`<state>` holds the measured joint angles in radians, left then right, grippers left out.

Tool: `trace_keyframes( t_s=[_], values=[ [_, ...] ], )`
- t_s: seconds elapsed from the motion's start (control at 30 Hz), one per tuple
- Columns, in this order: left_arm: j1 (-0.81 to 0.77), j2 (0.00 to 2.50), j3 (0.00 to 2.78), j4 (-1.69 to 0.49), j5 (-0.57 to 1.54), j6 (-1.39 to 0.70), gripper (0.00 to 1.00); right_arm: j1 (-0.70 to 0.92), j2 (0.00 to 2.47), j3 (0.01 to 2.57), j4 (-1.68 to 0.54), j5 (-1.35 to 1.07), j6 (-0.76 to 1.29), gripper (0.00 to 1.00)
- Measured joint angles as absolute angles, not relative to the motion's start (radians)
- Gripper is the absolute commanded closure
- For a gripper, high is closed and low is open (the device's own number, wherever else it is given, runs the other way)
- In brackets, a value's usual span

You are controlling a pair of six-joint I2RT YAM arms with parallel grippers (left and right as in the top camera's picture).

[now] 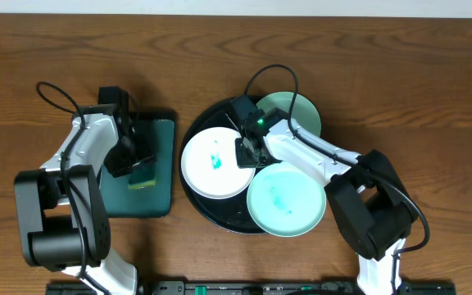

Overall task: Clean dirty plates on tray and stack at the side
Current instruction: 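Lower the left gripper into the basin and grasp the green sponge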

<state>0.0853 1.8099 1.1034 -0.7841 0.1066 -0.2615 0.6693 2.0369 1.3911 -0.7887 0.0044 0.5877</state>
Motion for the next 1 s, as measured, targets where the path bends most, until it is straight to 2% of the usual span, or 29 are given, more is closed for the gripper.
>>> trace_keyframes(
  t_s=[0.13, 0.33, 0.43, 0.83, 0.9, 1.0],
  values=[
    [0.085, 1.79, 1.102, -0.78, 0.107, -0.255, 0.42, 0.669, 2.037, 1.391, -0.79, 0.004, 0.587, 0.99],
    [0.084, 1.621, 1.096, -0.778, 0.11, -0.249, 0.42, 0.669, 2.037, 1.392, -0.792, 0.004, 0.587, 0.99],
    [0.084, 1.568, 1.096, -0.781, 0.11, -0.242, 0.48, 0.669, 2.037, 1.392, -0.792, 0.004, 0.587, 0.99],
    [0.084, 1.752, 1.088, -0.767, 0.11, -0.235, 0.53, 0.669, 2.037, 1.392, -0.797, 0.004, 0.588, 0.99],
    [0.084, 1.775, 1.086, -0.755, 0.11, -0.235, 0.57, 0.669, 2.037, 1.393, -0.799, 0.003, 0.588, 0.99],
    [0.084, 1.781, 1.086, -0.75, 0.106, -0.239, 0.71, 0.669, 2.037, 1.393, -0.802, 0.002, 0.588, 0.99]
  ],
)
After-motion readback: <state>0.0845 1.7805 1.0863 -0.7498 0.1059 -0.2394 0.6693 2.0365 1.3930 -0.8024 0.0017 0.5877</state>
